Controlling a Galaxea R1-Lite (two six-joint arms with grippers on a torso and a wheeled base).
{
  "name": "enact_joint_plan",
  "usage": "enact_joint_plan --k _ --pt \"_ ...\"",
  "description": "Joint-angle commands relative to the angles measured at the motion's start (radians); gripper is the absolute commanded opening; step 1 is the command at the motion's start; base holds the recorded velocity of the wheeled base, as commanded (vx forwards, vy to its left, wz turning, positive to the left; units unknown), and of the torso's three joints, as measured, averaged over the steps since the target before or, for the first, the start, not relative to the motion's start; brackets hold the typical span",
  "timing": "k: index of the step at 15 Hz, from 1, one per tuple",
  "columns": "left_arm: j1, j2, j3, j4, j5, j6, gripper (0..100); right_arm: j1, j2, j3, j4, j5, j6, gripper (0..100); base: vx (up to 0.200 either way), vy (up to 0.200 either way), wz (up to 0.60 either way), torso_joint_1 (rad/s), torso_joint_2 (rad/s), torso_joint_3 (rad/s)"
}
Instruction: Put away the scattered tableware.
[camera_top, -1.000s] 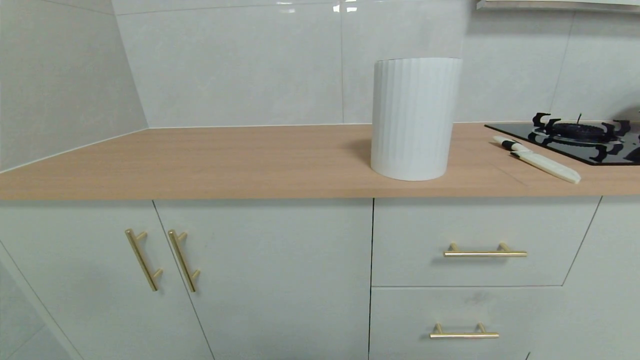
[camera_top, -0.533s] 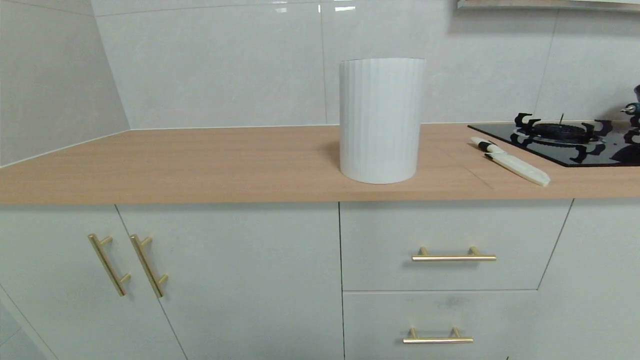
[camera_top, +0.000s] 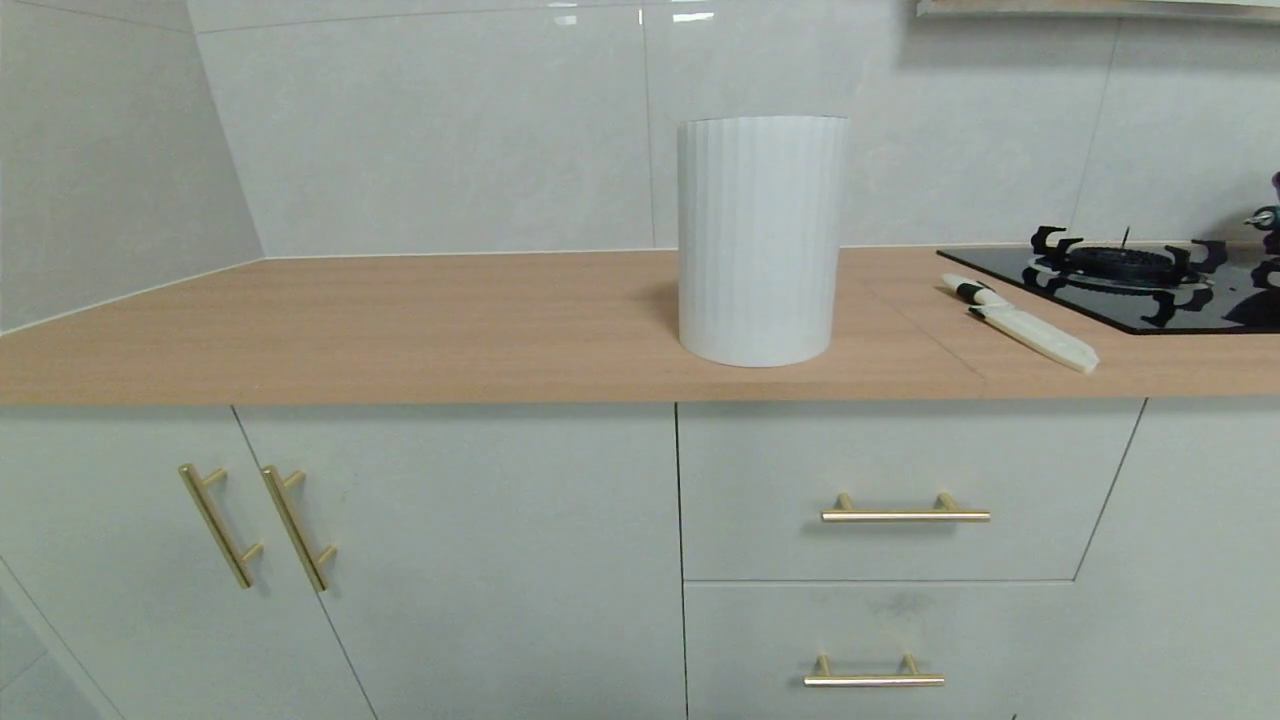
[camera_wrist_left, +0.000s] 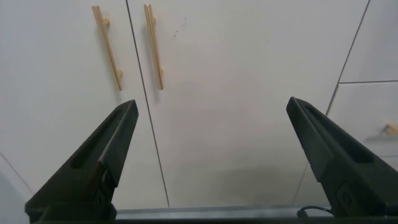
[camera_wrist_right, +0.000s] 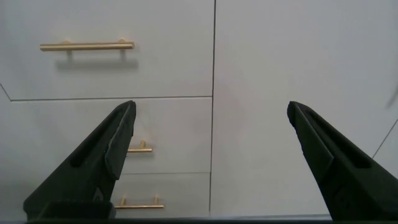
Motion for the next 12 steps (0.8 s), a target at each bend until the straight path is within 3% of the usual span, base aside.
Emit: enact_joint_plan --k 1,4,12 --pt "0.000 0.000 0.000 0.000 0.000 -0.001 100 0.000 0.001 0.000 0.000 0.000 -0.001 100 0.200 0.000 0.00 0.007 0.00 0.002" --pt "0.000 0.000 0.000 0.000 0.000 0.000 100 0.000 0.001 0.000 0.000 0.000 -0.001 100 0.200 0.000 0.00 -0.004 0.00 0.002" --pt "0.000 0.000 0.000 0.000 0.000 0.000 100 0.000 0.001 0.000 0.000 0.000 -0.001 100 0.000 0.000 0.00 0.000 0.00 0.000"
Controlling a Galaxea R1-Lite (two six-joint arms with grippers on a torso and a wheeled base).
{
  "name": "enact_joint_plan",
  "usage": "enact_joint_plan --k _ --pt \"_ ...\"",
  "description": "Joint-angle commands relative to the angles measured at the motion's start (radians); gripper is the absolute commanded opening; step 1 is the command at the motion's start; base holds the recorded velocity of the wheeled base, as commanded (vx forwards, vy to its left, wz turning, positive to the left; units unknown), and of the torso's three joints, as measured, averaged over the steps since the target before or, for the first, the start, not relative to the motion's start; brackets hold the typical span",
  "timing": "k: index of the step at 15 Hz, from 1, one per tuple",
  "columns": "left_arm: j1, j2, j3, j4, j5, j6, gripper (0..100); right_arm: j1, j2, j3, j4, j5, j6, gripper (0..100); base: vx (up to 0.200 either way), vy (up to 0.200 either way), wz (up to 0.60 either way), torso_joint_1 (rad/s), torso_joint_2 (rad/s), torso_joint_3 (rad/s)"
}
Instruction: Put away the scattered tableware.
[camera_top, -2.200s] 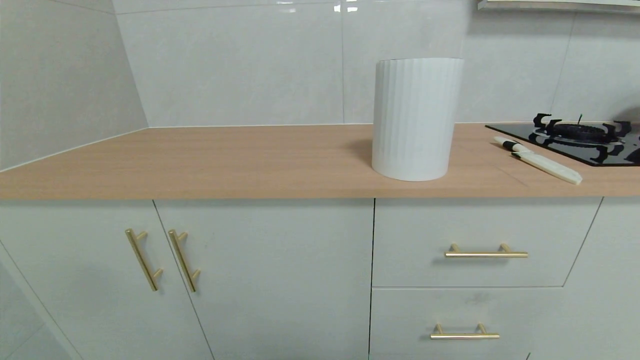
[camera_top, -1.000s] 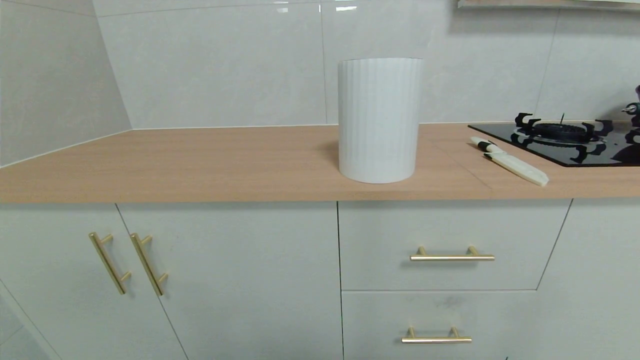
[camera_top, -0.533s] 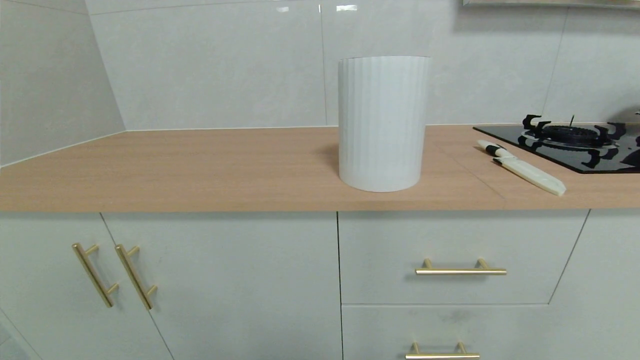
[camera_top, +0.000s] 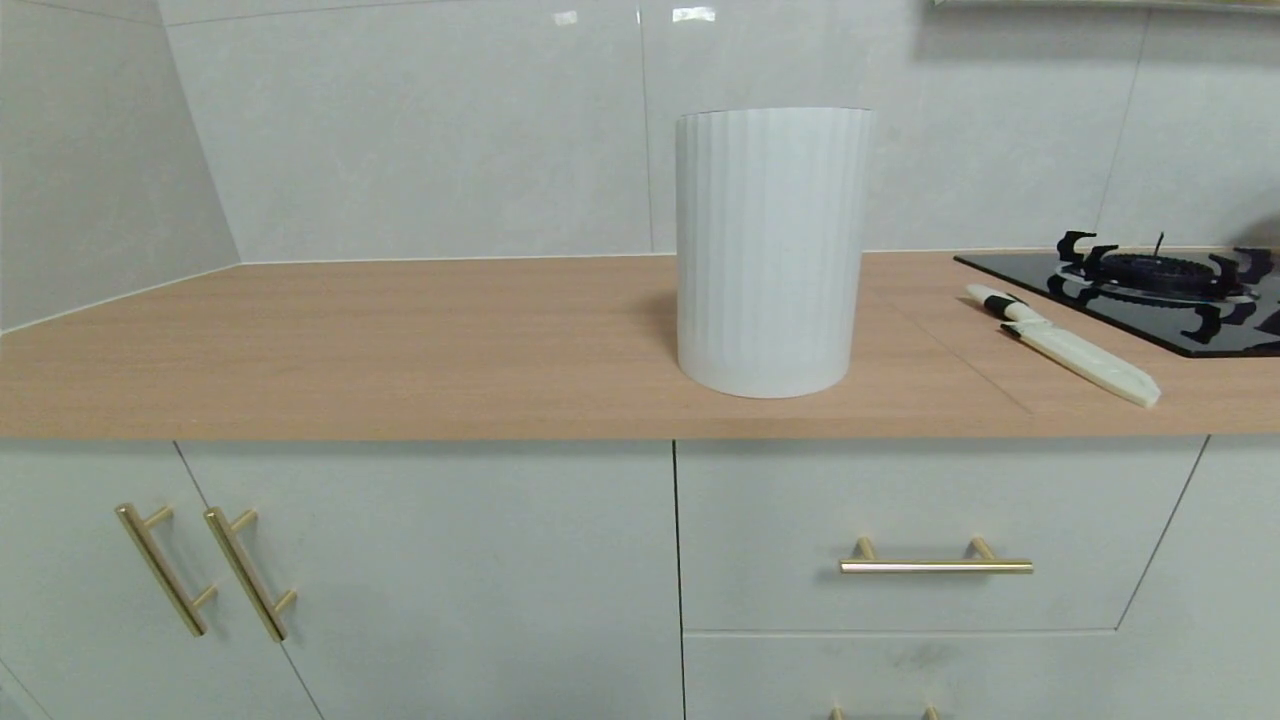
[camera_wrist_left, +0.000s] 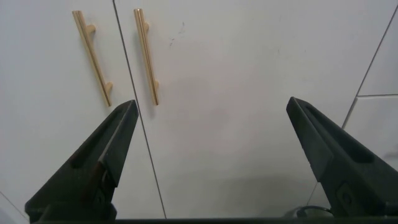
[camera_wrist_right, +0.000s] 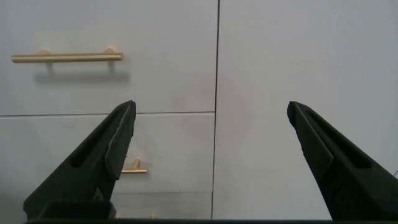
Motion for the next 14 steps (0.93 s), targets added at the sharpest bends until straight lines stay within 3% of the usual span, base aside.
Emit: enact_joint_plan --k 1,6,14 --pt "0.000 0.000 0.000 0.000 0.000 0.000 100 0.000 0.000 0.000 0.000 0.000 0.000 100 0.000 0.000 0.00 0.000 0.00 0.000" --pt "0.000 0.000 0.000 0.000 0.000 0.000 100 0.000 0.002 0.000 0.000 0.000 0.000 100 0.000 0.000 0.00 0.035 -0.16 -0.151" --pt "0.000 0.000 0.000 0.000 0.000 0.000 100 0.000 0.002 0.000 0.000 0.000 0.000 100 0.000 0.000 0.00 0.173 -0.49 -0.292"
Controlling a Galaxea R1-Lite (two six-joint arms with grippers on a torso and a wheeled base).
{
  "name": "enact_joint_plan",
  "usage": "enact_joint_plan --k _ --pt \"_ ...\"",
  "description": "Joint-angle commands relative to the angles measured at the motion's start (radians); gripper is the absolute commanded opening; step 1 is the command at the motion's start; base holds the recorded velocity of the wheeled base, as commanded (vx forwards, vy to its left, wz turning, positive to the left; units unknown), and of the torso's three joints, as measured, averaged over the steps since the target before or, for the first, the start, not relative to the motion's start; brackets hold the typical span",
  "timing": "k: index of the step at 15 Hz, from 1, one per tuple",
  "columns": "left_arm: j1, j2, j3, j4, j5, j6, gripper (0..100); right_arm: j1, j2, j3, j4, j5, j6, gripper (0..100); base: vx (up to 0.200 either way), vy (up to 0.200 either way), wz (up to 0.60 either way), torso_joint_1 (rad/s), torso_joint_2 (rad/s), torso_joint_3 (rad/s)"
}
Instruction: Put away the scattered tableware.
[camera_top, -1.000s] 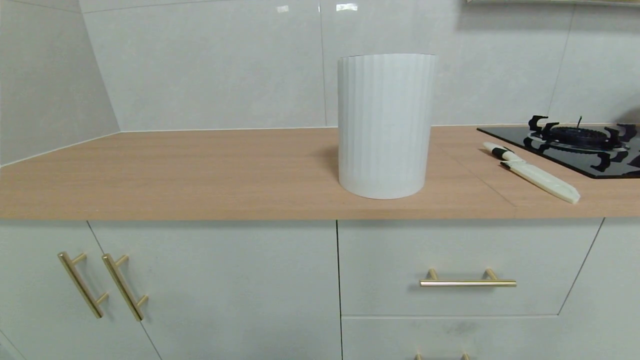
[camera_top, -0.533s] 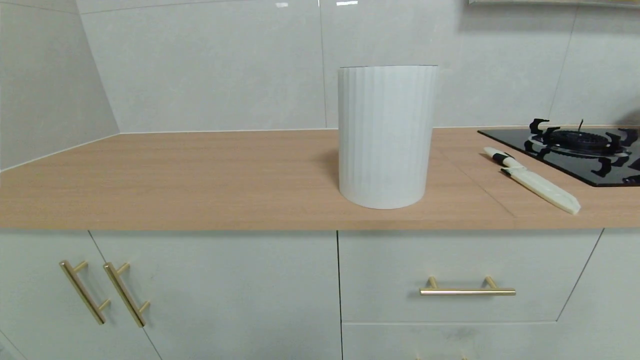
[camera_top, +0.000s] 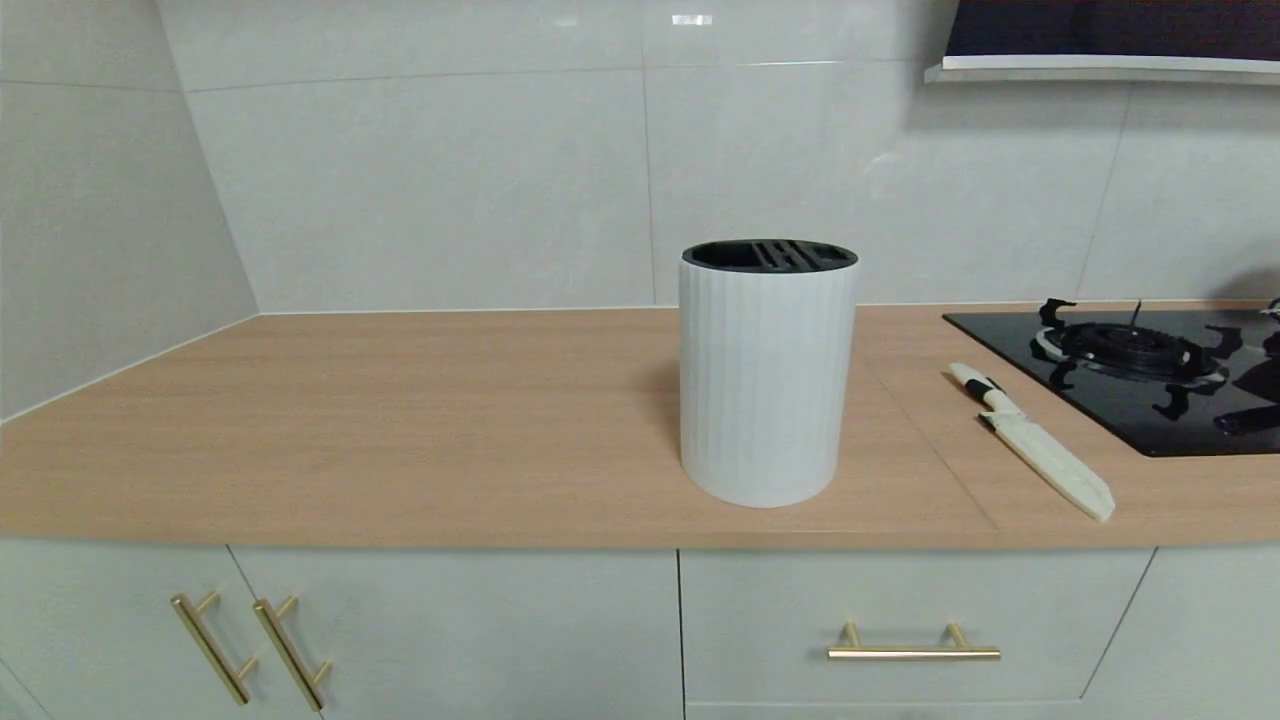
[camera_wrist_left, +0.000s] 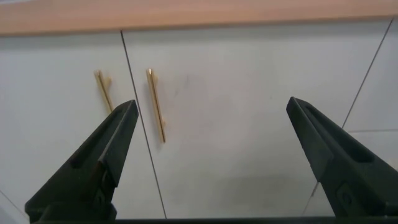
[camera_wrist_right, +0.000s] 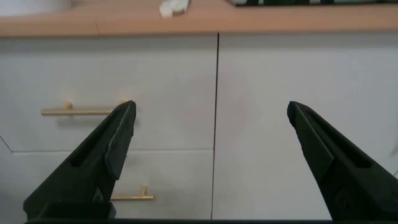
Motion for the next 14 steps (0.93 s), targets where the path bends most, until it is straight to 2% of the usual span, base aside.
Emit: enact_joint_plan --k 1,14 --pt "0.000 0.000 0.000 0.000 0.000 -0.002 100 0.000 0.001 0.000 0.000 0.000 -0.001 100 0.000 0.000 0.00 0.188 -0.46 -0.281" --pt "0.000 0.000 0.000 0.000 0.000 0.000 100 0.000 0.001 0.000 0.000 0.000 -0.001 100 0.000 0.000 0.00 0.221 -0.50 -0.282"
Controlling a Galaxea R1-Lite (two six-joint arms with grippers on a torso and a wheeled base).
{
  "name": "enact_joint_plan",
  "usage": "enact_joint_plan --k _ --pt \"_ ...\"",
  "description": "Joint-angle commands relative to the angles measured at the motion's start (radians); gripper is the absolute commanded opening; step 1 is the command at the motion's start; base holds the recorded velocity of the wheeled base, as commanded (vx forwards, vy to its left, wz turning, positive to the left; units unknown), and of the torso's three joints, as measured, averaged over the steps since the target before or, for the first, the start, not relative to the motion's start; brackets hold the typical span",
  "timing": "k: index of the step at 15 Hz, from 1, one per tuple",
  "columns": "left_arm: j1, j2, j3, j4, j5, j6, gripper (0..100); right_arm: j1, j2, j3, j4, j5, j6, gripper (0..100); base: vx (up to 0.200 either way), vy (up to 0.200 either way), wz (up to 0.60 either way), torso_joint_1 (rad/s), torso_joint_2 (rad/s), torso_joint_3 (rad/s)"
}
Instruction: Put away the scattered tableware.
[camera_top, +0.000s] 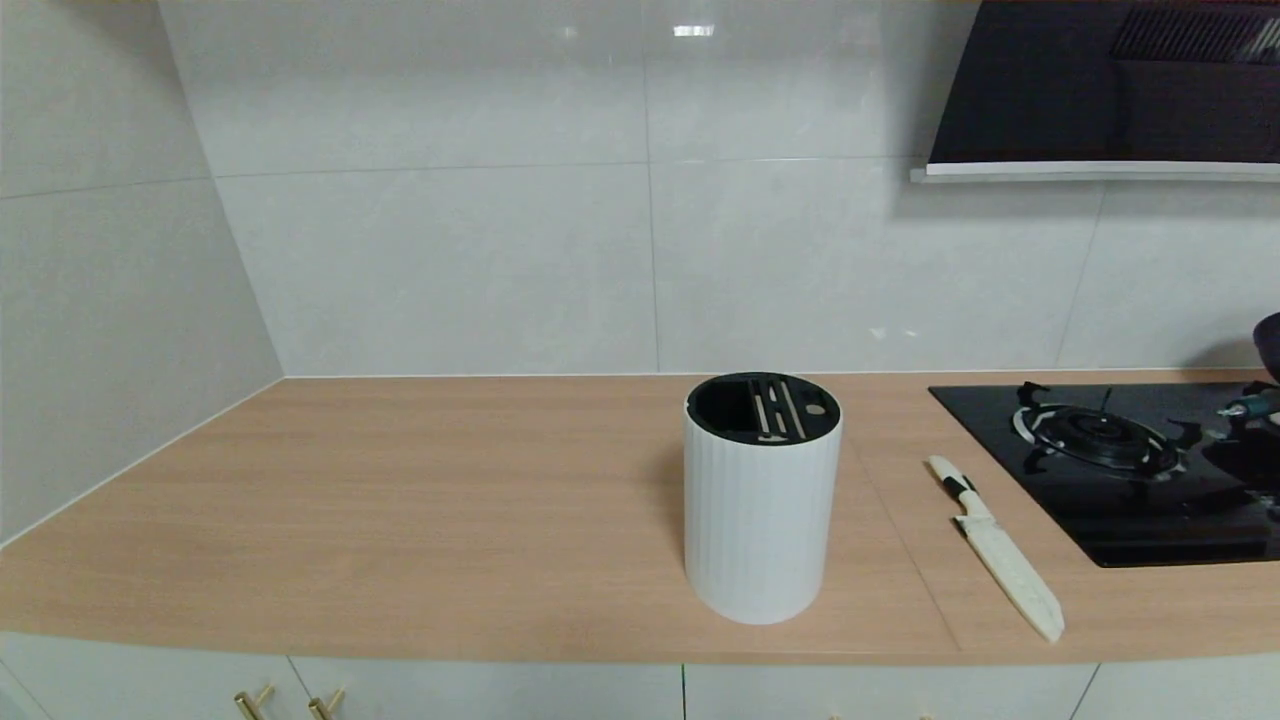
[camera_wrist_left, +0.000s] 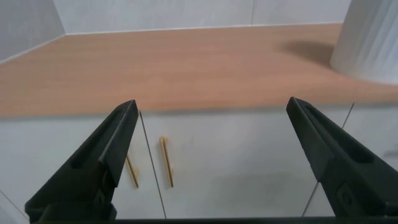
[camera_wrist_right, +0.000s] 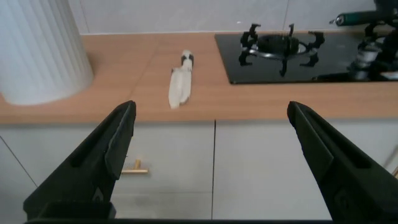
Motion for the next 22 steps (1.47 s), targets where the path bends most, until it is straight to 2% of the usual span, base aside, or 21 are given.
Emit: enact_joint_plan --k 1,13,19,22 --pt "0.000 0.000 0.000 0.000 0.000 0.001 100 0.000 0.001 0.000 0.000 0.000 0.000 100 0.000 0.000 0.00 0.246 -0.54 -0.300" --pt "0.000 0.000 0.000 0.000 0.000 -0.001 100 0.000 0.000 0.000 0.000 0.000 0.000 100 0.000 0.000 0.00 0.248 -0.52 -0.277" --pt "0.000 0.000 0.000 0.000 0.000 -0.001 100 0.000 0.000 0.000 0.000 0.000 0.000 100 0.000 0.000 0.00 0.020 -0.04 -0.024" --pt "0.000 0.000 0.000 0.000 0.000 -0.001 100 0.000 0.001 0.000 0.000 0.000 0.000 100 0.000 0.000 -0.40 0.000 0.00 0.002"
